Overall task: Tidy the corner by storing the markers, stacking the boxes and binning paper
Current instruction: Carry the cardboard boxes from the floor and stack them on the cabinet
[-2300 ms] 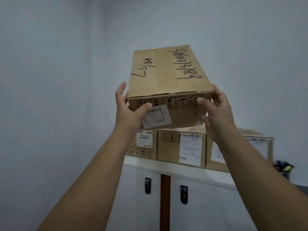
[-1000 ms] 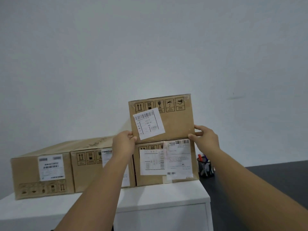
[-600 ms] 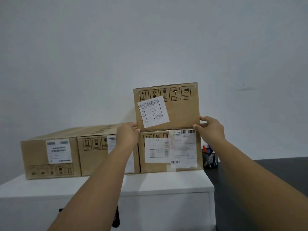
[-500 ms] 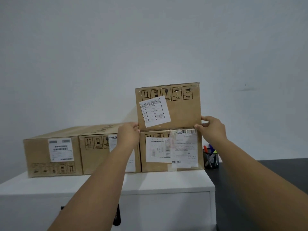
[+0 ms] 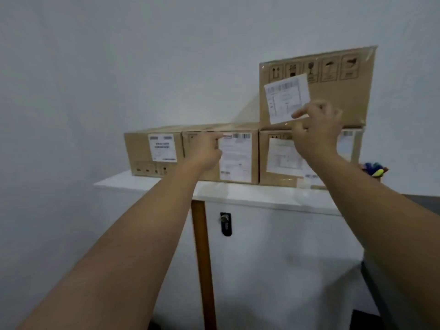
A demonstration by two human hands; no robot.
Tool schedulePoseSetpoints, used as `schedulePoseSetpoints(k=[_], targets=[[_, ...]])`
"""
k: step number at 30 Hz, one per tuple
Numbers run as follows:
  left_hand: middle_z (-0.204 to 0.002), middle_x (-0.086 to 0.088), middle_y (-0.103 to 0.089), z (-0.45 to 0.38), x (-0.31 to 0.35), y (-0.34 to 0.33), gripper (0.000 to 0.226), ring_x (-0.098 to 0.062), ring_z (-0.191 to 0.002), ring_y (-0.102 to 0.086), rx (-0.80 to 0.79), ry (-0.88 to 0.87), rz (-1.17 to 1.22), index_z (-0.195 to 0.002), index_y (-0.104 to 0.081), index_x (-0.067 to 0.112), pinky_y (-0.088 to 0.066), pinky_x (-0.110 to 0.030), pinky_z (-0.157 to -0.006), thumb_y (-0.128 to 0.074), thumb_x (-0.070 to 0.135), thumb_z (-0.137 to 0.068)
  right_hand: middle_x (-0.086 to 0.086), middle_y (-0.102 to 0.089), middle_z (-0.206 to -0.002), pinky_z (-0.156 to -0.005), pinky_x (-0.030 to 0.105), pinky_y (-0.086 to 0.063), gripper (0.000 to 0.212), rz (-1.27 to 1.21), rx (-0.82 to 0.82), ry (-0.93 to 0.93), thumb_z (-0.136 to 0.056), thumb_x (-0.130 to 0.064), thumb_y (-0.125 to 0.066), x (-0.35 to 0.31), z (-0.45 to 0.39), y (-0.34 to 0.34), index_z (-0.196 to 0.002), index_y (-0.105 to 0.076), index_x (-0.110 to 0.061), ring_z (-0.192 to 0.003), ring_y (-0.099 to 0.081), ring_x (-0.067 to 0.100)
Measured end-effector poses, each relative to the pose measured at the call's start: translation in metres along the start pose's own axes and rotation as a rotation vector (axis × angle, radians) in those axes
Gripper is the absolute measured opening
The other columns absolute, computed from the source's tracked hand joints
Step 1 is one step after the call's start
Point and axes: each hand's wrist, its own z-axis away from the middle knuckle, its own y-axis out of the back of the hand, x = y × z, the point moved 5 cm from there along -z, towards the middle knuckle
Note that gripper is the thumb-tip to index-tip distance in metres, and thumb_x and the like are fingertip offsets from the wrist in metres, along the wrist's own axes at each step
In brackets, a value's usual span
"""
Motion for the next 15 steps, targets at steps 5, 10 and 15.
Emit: schedulePoseSetpoints(k=[5,10,15], targets=[[-0.151,-0.009,-0.039,0.055,-0.079,0.063,0.047,-0.026,-0.131,-0.048,0.031,0.180,-0.130,-0.134,-0.057,0.024,-0.045,-0.022,-0.084,-0.066,0.013,-0.089,0.011,-0.062,-0.103,-0.089,0.036,-0.037,0.030,-0.147,-0.212,0.191,-0.079,-0.022,-0.042,-0.080,0.047,-0.069,-0.086,-0.071,-0.020,-0.104,-0.051,0.036],[-0.137,-0.006,-0.046,0.132,-0.168,0.140,0.044,-0.029,-0.126,-0.048,0.116,0.400,-0.285,-0.125,-0.062,0.032,-0.043,-0.042,-0.106,-0.073,0.031,-0.083,-0.002,-0.061,-0.084,-0.088,0.033,-0.043,0.028,-0.434,-0.426,0.209,-0.081,-0.012,-0.044,-0.161,0.119,-0.144,-0.082,-0.072,-0.015,-0.091,-0.056,0.024],[-0.137,-0.001,-0.050,0.216,-0.253,0.203,0.042,-0.021,-0.120,-0.053,0.190,0.628,-0.221,-0.125,-0.061,0.029,-0.047,-0.035,-0.098,-0.072,0.031,-0.084,-0.004,-0.063,-0.077,-0.068,0.022,-0.041,0.027,-0.601,-0.713,0.199,-0.083,-0.010,-0.046,-0.244,0.213,-0.213,-0.084,-0.072,-0.010,-0.072,-0.051,0.011]])
